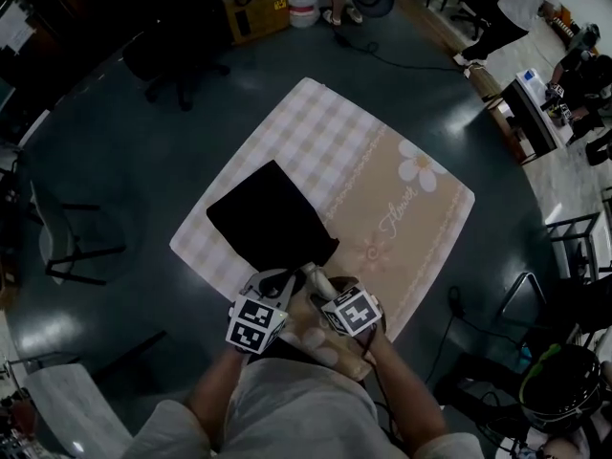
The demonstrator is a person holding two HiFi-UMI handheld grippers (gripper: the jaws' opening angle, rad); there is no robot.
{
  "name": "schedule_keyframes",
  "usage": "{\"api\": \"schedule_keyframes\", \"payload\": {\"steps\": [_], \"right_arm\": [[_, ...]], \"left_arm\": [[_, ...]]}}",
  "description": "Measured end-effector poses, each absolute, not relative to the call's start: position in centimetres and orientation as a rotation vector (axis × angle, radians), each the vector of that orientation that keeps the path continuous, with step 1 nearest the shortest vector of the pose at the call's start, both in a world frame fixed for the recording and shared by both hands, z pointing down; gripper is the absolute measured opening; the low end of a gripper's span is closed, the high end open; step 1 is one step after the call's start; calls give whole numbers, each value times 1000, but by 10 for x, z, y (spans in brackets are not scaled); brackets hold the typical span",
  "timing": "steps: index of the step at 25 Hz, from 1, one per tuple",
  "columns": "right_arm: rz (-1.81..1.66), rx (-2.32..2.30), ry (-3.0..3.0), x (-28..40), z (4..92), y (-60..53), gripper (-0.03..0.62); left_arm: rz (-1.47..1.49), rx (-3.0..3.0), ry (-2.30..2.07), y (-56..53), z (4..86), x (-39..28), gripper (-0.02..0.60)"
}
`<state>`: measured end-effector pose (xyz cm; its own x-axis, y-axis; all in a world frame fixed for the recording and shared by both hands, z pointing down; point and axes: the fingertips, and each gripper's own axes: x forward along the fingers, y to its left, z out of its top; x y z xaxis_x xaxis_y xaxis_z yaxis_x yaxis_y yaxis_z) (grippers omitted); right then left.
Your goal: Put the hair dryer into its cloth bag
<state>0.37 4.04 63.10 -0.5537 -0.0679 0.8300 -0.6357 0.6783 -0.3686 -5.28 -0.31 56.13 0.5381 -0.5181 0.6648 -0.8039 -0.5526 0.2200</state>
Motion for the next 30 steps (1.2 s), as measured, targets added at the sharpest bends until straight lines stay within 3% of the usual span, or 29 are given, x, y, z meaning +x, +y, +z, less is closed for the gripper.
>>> {"api": "schedule_keyframes", "payload": {"steps": [30], "right_arm": [[894,490,-2014,-7,627,32,224]], "left_arm": [[762,2292,-1031,3,562,-50,18]]}}
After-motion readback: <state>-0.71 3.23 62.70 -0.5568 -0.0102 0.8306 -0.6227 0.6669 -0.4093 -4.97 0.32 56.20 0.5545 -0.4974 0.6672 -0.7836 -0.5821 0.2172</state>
